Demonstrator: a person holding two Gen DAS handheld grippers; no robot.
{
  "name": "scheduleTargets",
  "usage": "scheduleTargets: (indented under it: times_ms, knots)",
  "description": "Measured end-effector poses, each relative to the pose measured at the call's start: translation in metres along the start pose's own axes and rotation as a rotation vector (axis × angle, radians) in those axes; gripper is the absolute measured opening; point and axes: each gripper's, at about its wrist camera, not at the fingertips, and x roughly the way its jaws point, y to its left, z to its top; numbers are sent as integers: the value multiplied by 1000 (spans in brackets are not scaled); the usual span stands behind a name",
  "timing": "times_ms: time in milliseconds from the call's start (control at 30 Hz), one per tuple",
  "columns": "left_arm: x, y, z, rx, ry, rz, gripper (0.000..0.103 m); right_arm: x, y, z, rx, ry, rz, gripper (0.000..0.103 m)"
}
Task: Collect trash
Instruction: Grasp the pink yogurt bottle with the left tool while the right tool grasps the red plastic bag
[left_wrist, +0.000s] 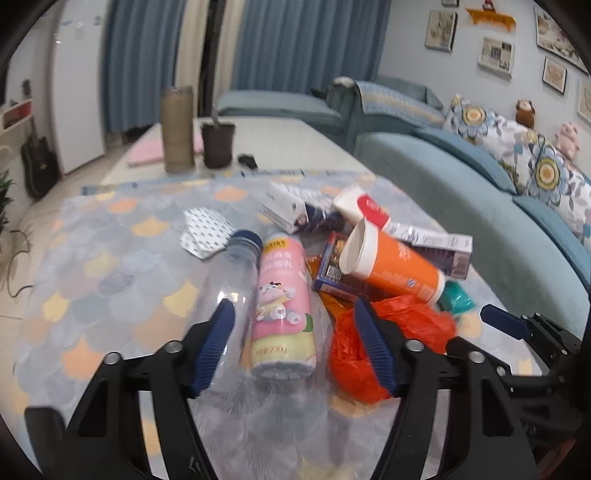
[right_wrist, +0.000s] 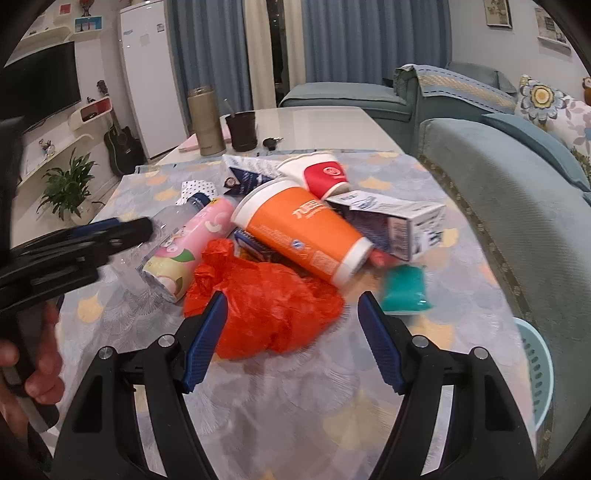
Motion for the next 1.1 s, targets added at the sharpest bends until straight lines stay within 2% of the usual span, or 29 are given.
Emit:
scheduleTargets:
  times_ms: [167, 433, 600, 667, 767, 833, 933, 1100]
  knots:
    - [39, 3, -1, 2, 94, -11, 56, 20, 4, -2, -10, 36, -8, 69]
    - [68, -4, 4, 55, 134, 40, 56, 41, 1, -2, 11, 82, 20, 83]
    - [77, -9, 8, 93, 169, 90, 52, 52, -1, -3, 17, 108, 34, 84]
    - [82, -14, 8, 121, 190, 113, 50, 53, -1, -3, 18, 111, 52, 75]
    - [84, -16, 8, 132, 197, 127, 48, 51, 1, -2, 15, 116, 70, 37]
    - [82, -15, 7, 122, 193, 120, 48, 46, -1, -1, 14, 110, 83, 27]
    - [74, -14, 5, 98, 172, 83, 48, 33, -5, 0, 12, 82, 95, 20]
    - [40, -16, 3, 46, 96, 27, 47, -3, -7, 7, -7, 10, 122, 19]
